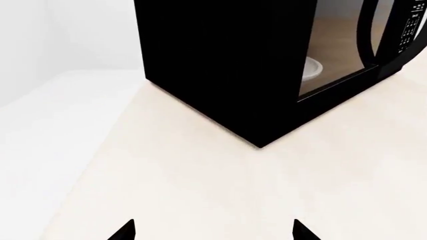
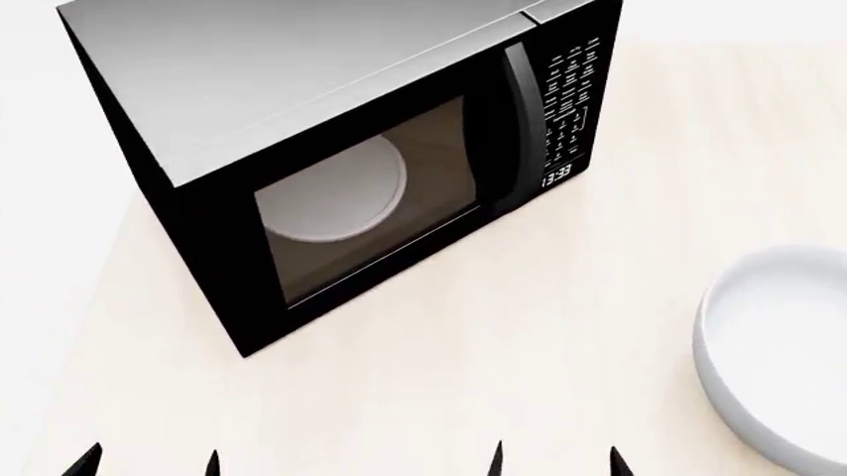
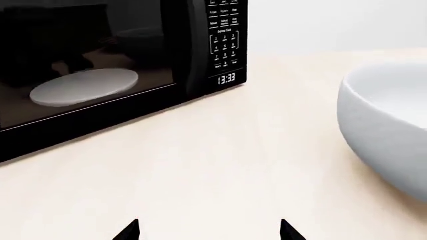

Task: Open the microwave.

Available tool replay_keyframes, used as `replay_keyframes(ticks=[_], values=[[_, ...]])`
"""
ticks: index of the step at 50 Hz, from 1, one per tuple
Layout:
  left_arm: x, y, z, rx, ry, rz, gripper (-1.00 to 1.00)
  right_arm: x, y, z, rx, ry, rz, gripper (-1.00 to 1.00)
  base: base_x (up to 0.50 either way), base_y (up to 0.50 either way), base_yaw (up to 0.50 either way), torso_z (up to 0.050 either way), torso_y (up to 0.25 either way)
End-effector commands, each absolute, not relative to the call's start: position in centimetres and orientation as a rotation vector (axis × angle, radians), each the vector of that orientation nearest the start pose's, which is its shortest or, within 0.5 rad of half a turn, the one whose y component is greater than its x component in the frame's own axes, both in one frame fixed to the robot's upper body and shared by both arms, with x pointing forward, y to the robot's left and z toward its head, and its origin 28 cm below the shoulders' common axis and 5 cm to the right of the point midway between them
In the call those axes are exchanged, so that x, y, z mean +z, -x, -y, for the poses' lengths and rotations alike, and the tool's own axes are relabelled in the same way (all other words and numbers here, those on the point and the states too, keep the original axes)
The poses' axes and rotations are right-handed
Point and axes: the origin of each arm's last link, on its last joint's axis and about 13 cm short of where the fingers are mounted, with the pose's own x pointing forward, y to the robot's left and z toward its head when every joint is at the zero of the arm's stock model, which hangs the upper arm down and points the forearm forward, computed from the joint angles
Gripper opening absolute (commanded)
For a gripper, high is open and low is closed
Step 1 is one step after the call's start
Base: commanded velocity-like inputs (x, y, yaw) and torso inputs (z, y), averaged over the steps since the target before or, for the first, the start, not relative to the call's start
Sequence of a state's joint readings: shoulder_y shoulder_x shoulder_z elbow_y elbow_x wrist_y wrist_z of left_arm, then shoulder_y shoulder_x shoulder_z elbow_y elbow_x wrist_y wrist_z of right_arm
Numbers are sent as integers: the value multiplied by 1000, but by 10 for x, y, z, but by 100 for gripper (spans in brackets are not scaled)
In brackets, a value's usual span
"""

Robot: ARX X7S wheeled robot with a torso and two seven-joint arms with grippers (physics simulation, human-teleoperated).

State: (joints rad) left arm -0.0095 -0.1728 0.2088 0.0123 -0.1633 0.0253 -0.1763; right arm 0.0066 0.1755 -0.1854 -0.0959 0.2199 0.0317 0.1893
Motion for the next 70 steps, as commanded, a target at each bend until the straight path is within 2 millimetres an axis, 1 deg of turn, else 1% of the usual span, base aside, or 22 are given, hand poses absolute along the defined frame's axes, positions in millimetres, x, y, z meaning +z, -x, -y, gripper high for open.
replay_keyframes(ticks=[1, 2, 5, 7, 8, 9, 10, 13, 18, 20, 23, 27, 31, 41, 45, 54, 70], values=[[14, -209, -205, -29, 0, 1, 100, 57, -216, 100, 3, -88, 58, 100, 0, 0, 0, 0, 0], [14, -209, -205, -28, 0, 1, 100, 60, -217, 100, 2, -90, 62, 100, 0, 0, 0, 0, 0], [13, -210, -205, -26, -1, 0, 100, 87, -229, 103, 14, -84, 97, 100, 0, 0, 0, 0, 0], [14, -209, -205, -26, 0, 1, 100, 95, -233, 104, 22, -81, 105, 100, 0, 0, 0, 0, 0], [14, -209, -205, -25, 1, 0, 100, 104, -238, 105, 30, -63, 116, 100, 0, 0, 0, 0, 0], [14, -209, -205, -25, 1, 0, 100, 104, -238, 105, 30, -63, 116, 100, 0, 0, 0, 0, 0], [14, -209, -205, -25, 2, -1, 100, 113, -243, 106, 30, -61, 126, 100, 0, 0, 0, 0, 0], [14, -209, -205, -24, 2, -2, 100, 124, -250, 108, 34, -42, 140, 100, 0, 0, 0, 0, 0], [13, -209, -205, -24, 3, -4, 100, 149, -270, 114, 41, -28, 154, 100, 0, 0, 0, 0, 0], [13, -209, -205, -24, 2, -4, 100, 152, -273, 114, 42, -23, 154, 100, 0, 0, 0, 0, 0], [13, -209, -205, -23, 2, -5, 100, 163, -285, 118, 47, -21, 152, 100, 0, 0, 0, 0, 0], [13, -209, -205, -22, 2, -6, 100, 171, -296, 119, 50, -18, 147, 100, 0, 0, 0, 0, 0], [13, -209, -205, -22, 1, -6, 100, 177, -308, 120, 54, -6, 137, 100, 0, 0, 0, 0, 0], [13, -209, -205, -23, -2, -3, 100, 189, -330, 122, 48, 4, 128, 100, 0, 0, 0, 0, 0], [13, -209, -205, -24, -2, -4, 100, 193, -337, 121, 84, 8, 108, 100, 0, 0, 0, 0, 0], [13, -209, -205, -25, -2, -3, 100, 192, -353, 119, 123, 31, 54, 100, 0, 0, 0, 0, 0], [13, -209, -205, -24, -1, -4, 100, 194, -372, 116, 132, 37, 29, 100, 0, 0, 0, 0, 0]])
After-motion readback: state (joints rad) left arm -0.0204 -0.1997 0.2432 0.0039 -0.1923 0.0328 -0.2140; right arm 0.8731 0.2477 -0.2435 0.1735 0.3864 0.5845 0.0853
